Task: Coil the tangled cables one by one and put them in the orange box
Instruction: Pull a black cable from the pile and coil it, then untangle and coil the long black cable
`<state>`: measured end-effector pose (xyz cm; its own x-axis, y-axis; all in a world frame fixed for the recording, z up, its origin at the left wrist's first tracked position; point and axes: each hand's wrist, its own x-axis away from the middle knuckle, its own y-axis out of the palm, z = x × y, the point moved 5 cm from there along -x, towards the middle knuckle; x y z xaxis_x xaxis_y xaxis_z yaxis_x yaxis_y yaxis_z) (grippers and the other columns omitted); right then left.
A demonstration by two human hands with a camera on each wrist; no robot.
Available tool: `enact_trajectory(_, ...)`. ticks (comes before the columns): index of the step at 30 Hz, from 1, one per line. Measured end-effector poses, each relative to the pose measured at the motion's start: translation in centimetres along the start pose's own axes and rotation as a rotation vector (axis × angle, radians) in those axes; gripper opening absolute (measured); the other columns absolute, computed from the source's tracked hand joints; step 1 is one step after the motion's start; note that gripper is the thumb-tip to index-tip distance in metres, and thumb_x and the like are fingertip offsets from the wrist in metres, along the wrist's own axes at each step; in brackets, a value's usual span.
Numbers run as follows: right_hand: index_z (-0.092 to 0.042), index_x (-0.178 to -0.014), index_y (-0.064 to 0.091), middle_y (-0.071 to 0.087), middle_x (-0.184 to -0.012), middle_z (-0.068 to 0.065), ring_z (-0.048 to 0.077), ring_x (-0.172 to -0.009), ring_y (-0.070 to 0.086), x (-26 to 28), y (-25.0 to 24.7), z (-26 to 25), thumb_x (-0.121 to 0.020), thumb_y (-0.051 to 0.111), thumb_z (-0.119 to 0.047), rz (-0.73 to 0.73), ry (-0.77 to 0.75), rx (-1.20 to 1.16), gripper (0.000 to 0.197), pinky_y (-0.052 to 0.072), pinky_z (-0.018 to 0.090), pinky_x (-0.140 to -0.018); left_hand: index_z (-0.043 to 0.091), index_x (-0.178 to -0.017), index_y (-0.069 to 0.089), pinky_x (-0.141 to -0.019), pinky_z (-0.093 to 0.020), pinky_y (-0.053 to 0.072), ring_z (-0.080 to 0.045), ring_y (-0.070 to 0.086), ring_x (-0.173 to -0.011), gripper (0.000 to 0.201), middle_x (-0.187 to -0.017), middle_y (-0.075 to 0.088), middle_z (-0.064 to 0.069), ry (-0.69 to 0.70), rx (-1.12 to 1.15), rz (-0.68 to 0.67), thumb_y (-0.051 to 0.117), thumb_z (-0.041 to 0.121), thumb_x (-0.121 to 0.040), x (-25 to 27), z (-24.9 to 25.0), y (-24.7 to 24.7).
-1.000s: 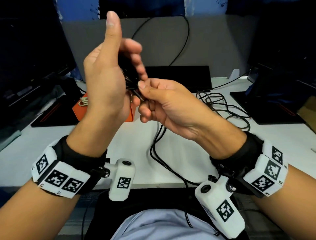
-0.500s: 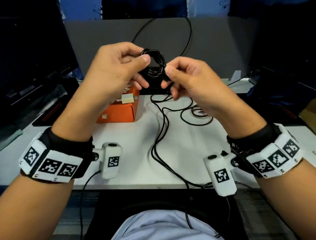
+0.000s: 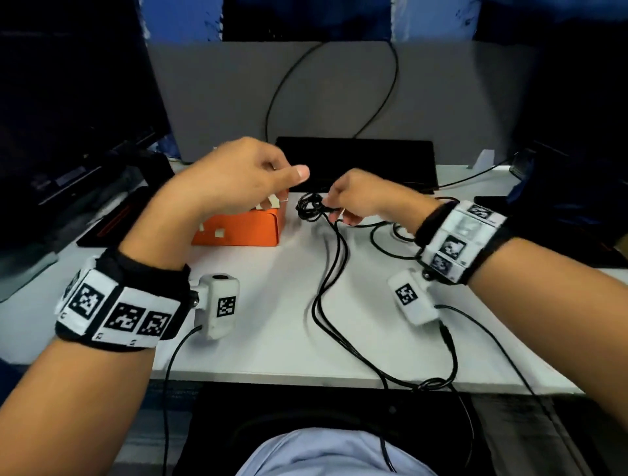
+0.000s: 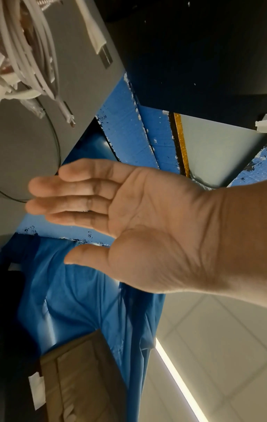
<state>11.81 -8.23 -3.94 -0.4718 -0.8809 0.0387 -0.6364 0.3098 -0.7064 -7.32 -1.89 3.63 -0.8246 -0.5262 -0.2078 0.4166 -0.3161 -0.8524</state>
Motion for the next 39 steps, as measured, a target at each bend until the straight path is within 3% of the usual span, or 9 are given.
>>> enact_trajectory(9, -0.007, -0.071, 0.068, 0.07, -0.056, 0.006, 0.013, -0.038, 0.058, -4.6, 4.6, 1.3, -0.097, 0.058, -0.018, -0.039, 0.139, 0.267, 0.03, 0.045, 0.021, -0.042, 0.016, -0.089, 0.07, -0.072, -0.038, 0.051, -0.024, 0.063, -0.084, 0.032, -0.087, 0.069, -0.003, 0.086, -0.243, -0.247, 0.053, 0.039, -0.104, -0.8, 0.2, 4.4)
enact_trajectory(14, -0.008, -0.078, 0.06, 0.066, -0.07, 0.011, 0.021, -0.049, 0.062, -5.1, 4.4, 2.2, -0.103, 0.052, -0.025, -0.014, 0.11, 0.438, 0.031, 0.049, 0.026, -0.041, -0.004, -0.153, 0.028, -0.086, -0.037, 0.049, -0.032, 0.058, -0.111, 0.053, -0.131, 0.056, -0.019, 0.012, -0.495, -0.583, 0.041, 0.017, -0.105, -2.3, 0.0, 11.7)
enact_trajectory(18, -0.006, -0.088, 0.067, 0.07, -0.073, 0.01, 0.019, -0.049, 0.064, -5.4, 3.8, 3.9, -0.105, 0.051, -0.031, -0.078, 0.14, 0.336, 0.034, 0.049, 0.024, -0.043, -0.002, -0.12, 0.056, -0.092, -0.035, 0.042, -0.03, 0.05, -0.109, 0.025, -0.125, 0.053, -0.017, -0.06, -0.599, -0.649, 0.04, 0.004, -0.102, -4.1, -0.2, 13.5)
enact_trajectory(24, -0.001, -0.102, 0.064, 0.075, -0.088, 0.016, 0.023, -0.063, 0.071, -4.5, 1.7, 5.5, -0.105, 0.057, -0.033, -0.137, 0.133, 0.382, 0.033, 0.06, 0.032, -0.061, 0.005, -0.14, 0.052, -0.092, -0.04, 0.048, -0.031, 0.058, -0.119, 0.039, -0.144, 0.052, -0.013, -0.064, -0.745, -0.688, 0.036, 0.011, -0.105, -5.6, 0.7, 12.8)
enact_trajectory(27, -0.006, -0.09, 0.063, 0.072, -0.085, 0.011, 0.021, -0.061, 0.069, -3.9, 0.0, 6.2, -0.102, 0.06, -0.03, -0.093, 0.129, 0.49, 0.027, 0.054, 0.029, -0.055, 0.008, -0.116, 0.062, -0.078, -0.036, 0.051, -0.029, 0.062, -0.084, 0.032, -0.129, 0.063, -0.013, -0.113, -0.728, -0.689, 0.034, 0.014, -0.104, -6.6, 0.7, 12.5)
enact_trajectory(30, -0.006, -0.078, 0.063, 0.071, -0.081, 0.01, 0.022, -0.06, 0.064, -3.1, -1.7, 7.1, -0.096, 0.056, -0.017, -0.077, 0.148, 0.556, 0.022, 0.051, 0.028, -0.058, 0.007, -0.122, 0.064, -0.083, -0.037, 0.051, -0.031, 0.061, -0.088, 0.036, -0.114, 0.066, -0.011, -0.13, -0.712, -0.668, 0.033, 0.013, -0.104, -7.7, 1.1, 12.3)
enact_trajectory(34, 0.001, -0.1, 0.073, 0.075, -0.091, 0.006, 0.024, -0.088, 0.071, -2.5, -3.0, 8.0, -0.095, 0.052, -0.004, -0.144, 0.192, 0.43, 0.023, 0.058, 0.034, -0.077, 0.007, -0.116, 0.064, -0.061, -0.03, 0.048, -0.026, 0.059, -0.069, 0.032, -0.091, 0.063, -0.011, -0.099, -0.698, -0.644, 0.034, 0.013, -0.106, -7.9, 2.3, 11.5)
enact_trajectory(36, 0.002, -0.114, 0.07, 0.075, -0.094, 0.007, 0.021, -0.088, 0.068, -2.2, -3.5, 8.0, -0.098, 0.057, -0.005, -0.171, 0.186, 0.383, 0.022, 0.058, 0.034, -0.085, 0.005, -0.11, 0.066, -0.055, -0.028, 0.042, -0.022, 0.057, -0.067, 0.032, -0.097, 0.064, -0.012, -0.071, -0.658, -0.62, 0.039, 0.021, -0.106, -8.0, 2.9, 12.0)
enact_trajectory(39, -0.003, -0.106, 0.072, 0.076, -0.092, 0.011, 0.026, -0.092, 0.073, -2.1, -4.2, 7.8, -0.099, 0.062, -0.006, -0.158, 0.142, 0.252, 0.013, 0.059, 0.036, -0.092, 0.002, -0.111, 0.068, -0.075, -0.033, 0.053, -0.027, 0.069, -0.089, 0.061, -0.105, 0.071, -0.009, -0.024, -0.494, -0.61, 0.033, 0.052, -0.107, -7.9, 3.5, 14.3)
